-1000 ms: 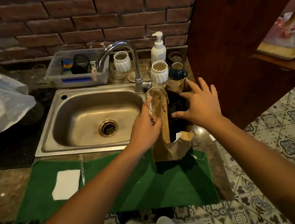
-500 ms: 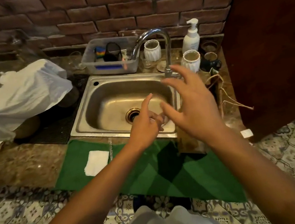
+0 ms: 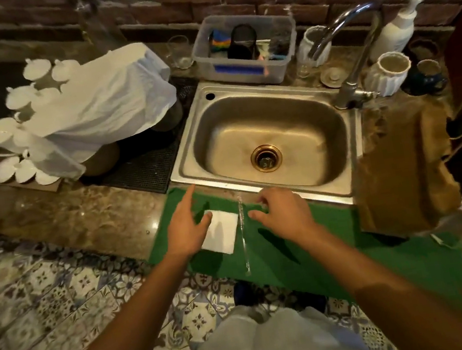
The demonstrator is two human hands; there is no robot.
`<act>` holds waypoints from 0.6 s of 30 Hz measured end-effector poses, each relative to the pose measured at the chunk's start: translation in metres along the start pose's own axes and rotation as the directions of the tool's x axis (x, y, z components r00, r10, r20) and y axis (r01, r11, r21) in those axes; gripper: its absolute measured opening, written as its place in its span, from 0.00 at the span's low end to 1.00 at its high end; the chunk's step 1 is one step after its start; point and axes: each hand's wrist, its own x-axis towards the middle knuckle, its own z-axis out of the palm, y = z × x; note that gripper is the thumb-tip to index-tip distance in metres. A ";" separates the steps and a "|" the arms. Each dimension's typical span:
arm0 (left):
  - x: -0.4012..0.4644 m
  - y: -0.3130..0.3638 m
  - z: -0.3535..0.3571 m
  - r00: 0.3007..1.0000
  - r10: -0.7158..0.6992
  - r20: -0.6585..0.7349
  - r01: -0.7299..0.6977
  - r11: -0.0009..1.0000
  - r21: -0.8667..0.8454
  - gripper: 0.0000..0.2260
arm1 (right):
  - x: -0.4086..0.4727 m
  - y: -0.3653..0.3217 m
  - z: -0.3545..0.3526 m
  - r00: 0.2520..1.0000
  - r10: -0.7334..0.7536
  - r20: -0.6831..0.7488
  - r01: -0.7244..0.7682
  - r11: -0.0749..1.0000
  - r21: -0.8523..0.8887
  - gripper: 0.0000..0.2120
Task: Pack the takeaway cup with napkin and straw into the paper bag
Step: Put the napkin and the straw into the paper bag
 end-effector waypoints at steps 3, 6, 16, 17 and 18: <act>0.006 -0.026 -0.010 0.999 0.021 0.029 -0.024 0.996 0.091 0.35 | 0.011 -0.015 0.030 0.996 0.068 0.052 -0.068 0.998 -0.005 0.21; 0.010 -0.041 -0.009 0.995 0.071 0.075 -0.082 0.986 0.143 0.33 | 0.016 -0.024 0.050 0.983 0.159 0.094 -0.157 0.987 -0.027 0.18; 0.034 -0.054 0.018 0.970 0.116 0.212 -0.142 0.984 0.111 0.34 | 0.023 -0.031 0.078 0.941 0.320 0.113 -0.305 0.943 -0.130 0.16; 0.035 -0.055 0.017 0.970 0.109 0.216 -0.134 0.985 0.105 0.34 | 0.023 -0.031 0.080 0.939 0.326 0.112 -0.312 0.941 -0.129 0.16; 0.035 -0.056 0.017 0.970 0.107 0.219 -0.132 0.986 0.101 0.34 | 0.024 -0.032 0.082 0.937 0.331 0.111 -0.317 0.940 -0.128 0.16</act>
